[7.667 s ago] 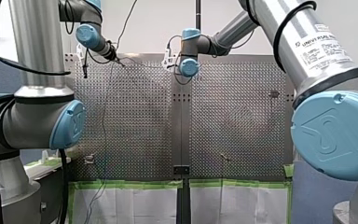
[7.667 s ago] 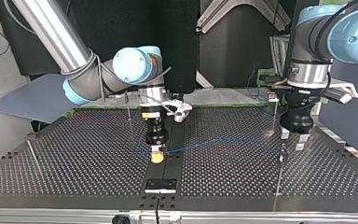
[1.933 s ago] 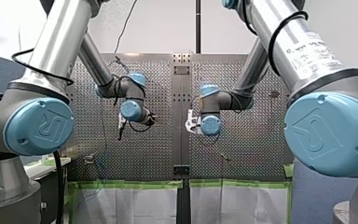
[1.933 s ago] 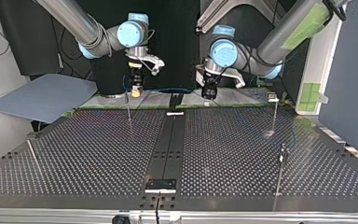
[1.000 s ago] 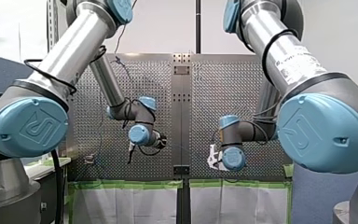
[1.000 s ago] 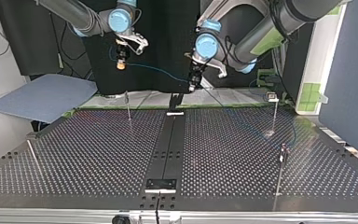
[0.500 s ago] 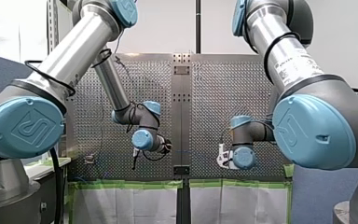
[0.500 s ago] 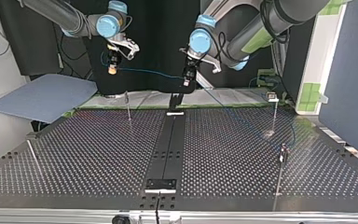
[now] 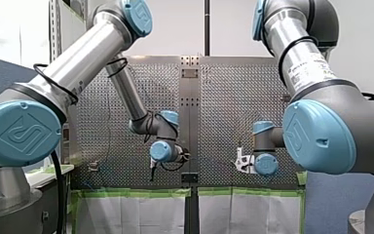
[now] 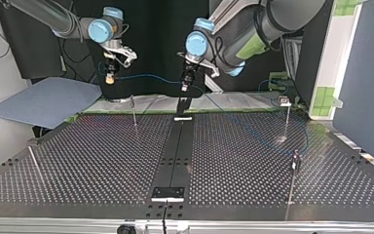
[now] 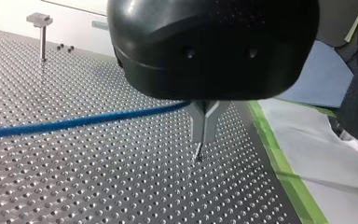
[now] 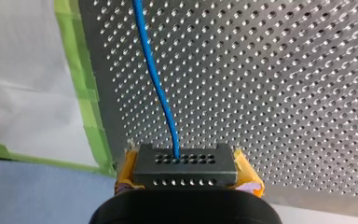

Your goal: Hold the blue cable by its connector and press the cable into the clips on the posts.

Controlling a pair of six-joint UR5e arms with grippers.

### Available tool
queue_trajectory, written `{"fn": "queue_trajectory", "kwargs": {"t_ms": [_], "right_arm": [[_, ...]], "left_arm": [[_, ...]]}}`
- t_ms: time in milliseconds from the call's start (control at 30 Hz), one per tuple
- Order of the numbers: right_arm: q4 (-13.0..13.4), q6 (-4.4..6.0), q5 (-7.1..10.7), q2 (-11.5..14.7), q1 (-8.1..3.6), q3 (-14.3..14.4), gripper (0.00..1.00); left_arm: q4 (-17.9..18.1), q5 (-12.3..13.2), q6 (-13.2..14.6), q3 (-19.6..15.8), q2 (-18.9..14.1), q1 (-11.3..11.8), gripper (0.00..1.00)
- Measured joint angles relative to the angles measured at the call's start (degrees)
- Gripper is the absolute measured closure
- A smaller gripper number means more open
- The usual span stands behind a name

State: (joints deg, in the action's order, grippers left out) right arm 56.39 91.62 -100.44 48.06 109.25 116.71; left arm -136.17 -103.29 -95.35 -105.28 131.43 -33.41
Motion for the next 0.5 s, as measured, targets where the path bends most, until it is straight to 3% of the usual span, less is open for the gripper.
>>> {"fn": "queue_trajectory", "kwargs": {"t_ms": [267,500], "right_arm": [[0.5,-0.69,3.84,-0.5,-1.93,0.0,1.00],[2.1,-1.09,4.45,-3.3,-3.64,-0.1,1.00]], "left_arm": [[-0.7,-1.2,-0.8,4.2,4.2,-2.9,1.00],[-0.6,-4.1,-2.7,7.7,7.7,-6.3,1.00]]}}
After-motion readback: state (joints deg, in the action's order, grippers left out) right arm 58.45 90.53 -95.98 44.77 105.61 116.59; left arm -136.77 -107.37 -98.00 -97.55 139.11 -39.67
